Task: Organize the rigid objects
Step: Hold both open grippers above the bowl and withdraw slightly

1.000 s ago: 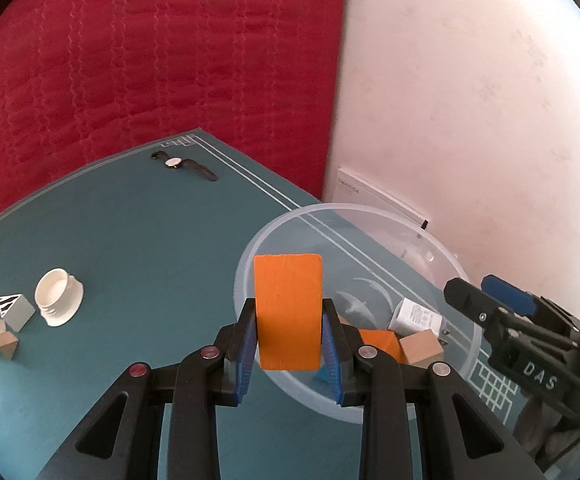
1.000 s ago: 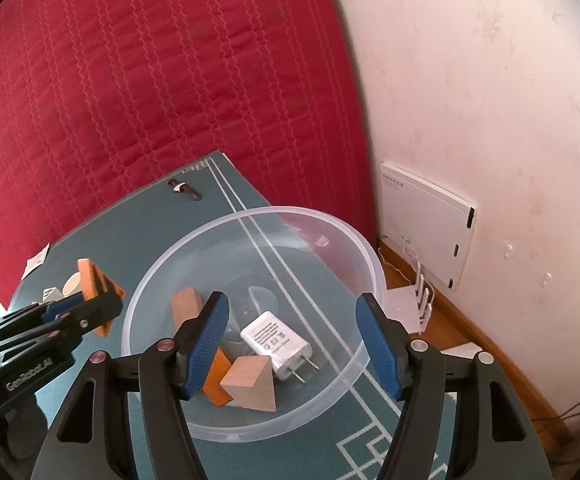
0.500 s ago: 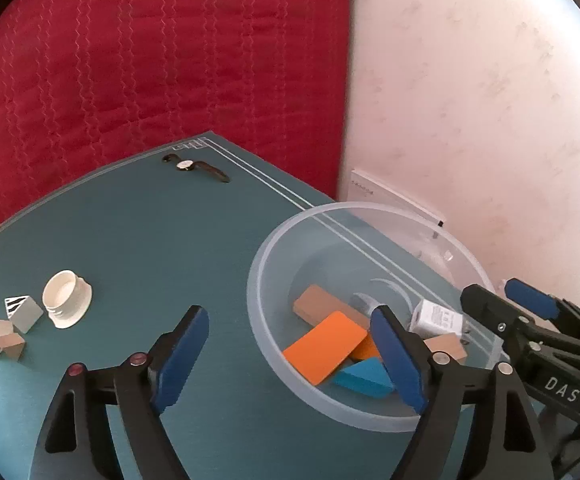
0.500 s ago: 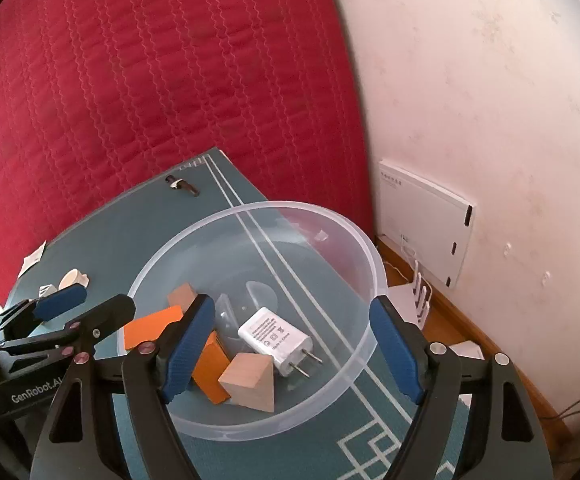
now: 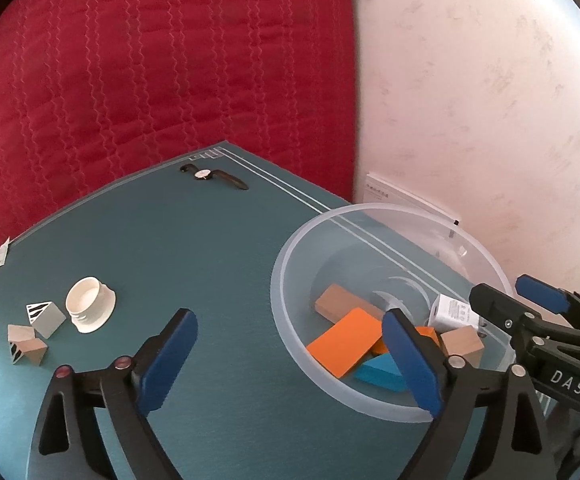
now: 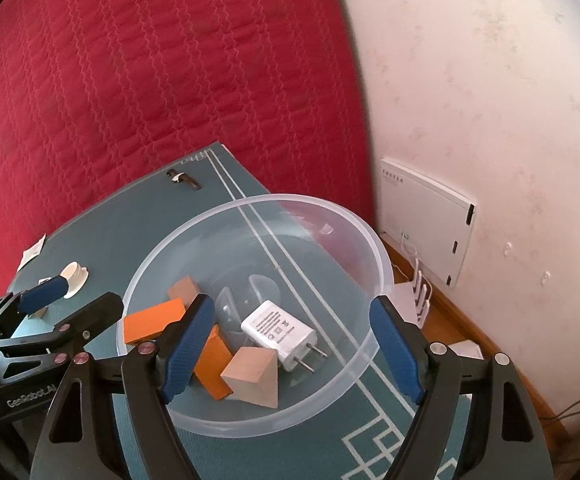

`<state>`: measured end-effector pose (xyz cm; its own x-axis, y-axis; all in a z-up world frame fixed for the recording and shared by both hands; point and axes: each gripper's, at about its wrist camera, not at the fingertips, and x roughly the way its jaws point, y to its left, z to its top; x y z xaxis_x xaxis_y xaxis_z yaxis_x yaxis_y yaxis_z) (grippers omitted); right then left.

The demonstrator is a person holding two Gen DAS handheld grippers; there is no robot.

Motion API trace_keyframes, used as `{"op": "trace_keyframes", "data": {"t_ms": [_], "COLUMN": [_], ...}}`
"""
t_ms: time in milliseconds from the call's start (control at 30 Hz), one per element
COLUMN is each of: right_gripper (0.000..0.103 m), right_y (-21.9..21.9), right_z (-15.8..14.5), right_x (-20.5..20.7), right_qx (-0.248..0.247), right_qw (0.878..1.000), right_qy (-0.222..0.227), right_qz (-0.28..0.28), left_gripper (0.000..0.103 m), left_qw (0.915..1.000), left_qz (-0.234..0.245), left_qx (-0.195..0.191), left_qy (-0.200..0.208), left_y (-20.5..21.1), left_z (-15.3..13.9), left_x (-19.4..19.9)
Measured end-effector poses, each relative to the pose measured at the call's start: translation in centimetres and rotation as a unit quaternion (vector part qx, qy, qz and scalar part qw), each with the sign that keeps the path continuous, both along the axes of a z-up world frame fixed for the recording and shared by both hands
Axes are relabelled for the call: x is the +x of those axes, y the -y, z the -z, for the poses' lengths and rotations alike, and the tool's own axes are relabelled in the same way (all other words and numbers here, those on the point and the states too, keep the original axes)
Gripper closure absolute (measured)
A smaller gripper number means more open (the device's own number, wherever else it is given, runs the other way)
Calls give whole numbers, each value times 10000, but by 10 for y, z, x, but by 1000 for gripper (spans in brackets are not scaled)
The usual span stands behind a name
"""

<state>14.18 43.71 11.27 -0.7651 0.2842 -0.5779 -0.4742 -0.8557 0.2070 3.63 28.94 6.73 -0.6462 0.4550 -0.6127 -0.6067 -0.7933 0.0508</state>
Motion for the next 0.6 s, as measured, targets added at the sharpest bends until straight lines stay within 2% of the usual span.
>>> {"op": "trace_keyframes", "data": {"t_ms": [167,600], "right_gripper": [22,22], "right_y": [0,1], "right_z": [1,6], "right_x": [0,-1], "right_qx": [6,-6], "right_qw": [10000,10000], "right_qy": [5,52], "right_qz": [0,-33], "left_gripper": [1,1], "left_qw": [9999,9996], "left_qz": [-101,-299], "left_qx": [-59,-22], "left_qy": [-33,-18], "left_y": [2,15], "left_z": [1,3], "left_x": [-2,-3]}}
